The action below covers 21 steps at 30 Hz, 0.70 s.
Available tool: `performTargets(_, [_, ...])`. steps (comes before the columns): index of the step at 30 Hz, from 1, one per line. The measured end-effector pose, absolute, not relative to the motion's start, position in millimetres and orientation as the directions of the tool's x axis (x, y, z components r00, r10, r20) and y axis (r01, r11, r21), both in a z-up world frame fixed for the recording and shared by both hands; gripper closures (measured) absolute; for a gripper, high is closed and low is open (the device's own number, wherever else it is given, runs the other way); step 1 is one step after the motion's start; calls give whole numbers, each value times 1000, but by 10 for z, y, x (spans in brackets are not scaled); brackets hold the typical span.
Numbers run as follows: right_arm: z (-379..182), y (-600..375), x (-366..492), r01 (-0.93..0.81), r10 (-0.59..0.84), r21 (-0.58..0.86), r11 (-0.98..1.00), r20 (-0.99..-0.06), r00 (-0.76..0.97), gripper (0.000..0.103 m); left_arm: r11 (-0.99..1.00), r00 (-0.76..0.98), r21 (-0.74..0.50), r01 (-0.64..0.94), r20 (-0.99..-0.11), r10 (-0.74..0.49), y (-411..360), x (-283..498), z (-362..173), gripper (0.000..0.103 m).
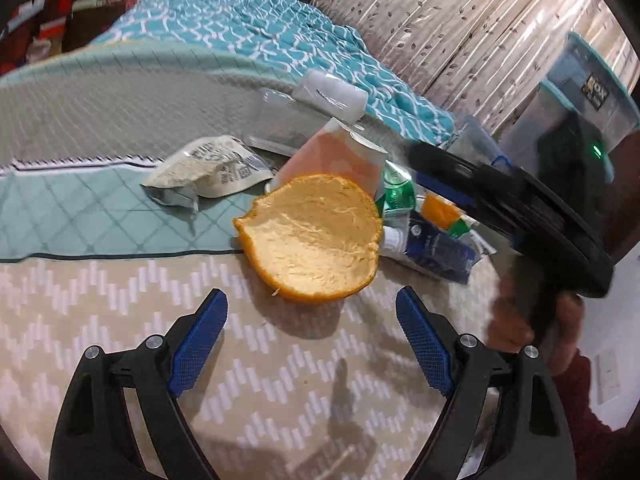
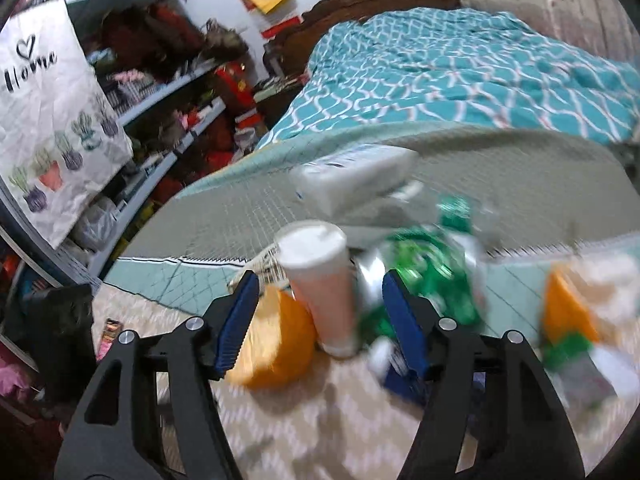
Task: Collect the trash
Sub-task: 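Grasp the pink paper cup with the right tool while the left tool grasps the orange peel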
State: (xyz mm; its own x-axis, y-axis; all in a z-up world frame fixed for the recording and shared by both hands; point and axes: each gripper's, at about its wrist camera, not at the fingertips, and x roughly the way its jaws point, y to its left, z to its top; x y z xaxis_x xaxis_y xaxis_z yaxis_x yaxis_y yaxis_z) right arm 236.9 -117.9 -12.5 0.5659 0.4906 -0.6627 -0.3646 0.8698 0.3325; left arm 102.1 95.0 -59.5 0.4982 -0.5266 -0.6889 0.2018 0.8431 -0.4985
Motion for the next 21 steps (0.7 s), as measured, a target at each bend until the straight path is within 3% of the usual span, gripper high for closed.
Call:
performTargets(3, [-195,-993,2535,-363,464,301,882,-691,554,35,798,487,-583,152,-658,-574,1093,1153,-680,24])
performTargets(4, [-232,-951,2574,-364,464,302,881,-702,541,36,779,486,-613,130,-645,-589,1171,1194,-725,34])
performTargets(6, [-274,-937,2553,-362,463,304,881,-709,532,49,760,475,-644,94,-642,-602,1233,1261,-800,48])
performTargets(9, [-241,-917,2402,-362,470,310,879,-693,547,51,729,436,-684,35,-646,-627,1279,1371,-972,70])
performTargets(11, [-183,-957,2226,-365,476,313,877,-670,569,52,732,434,-680,38,-649,-625,1260,1350,-994,78])
performTargets(12, [-161,-983,2142,-364,472,306,880,-661,584,52,747,432,-663,44,-662,-613,1236,1322,-987,91])
performTargets(13, [-142,-1007,2067,-361,464,298,884,-654,598,52,754,423,-654,57,-669,-612,1210,1284,-980,96])
performTargets(21, [-146,-1884,998,-248,469,430,868,-547,694,52,734,377,-640,228,-638,-672,978,717,-811,96])
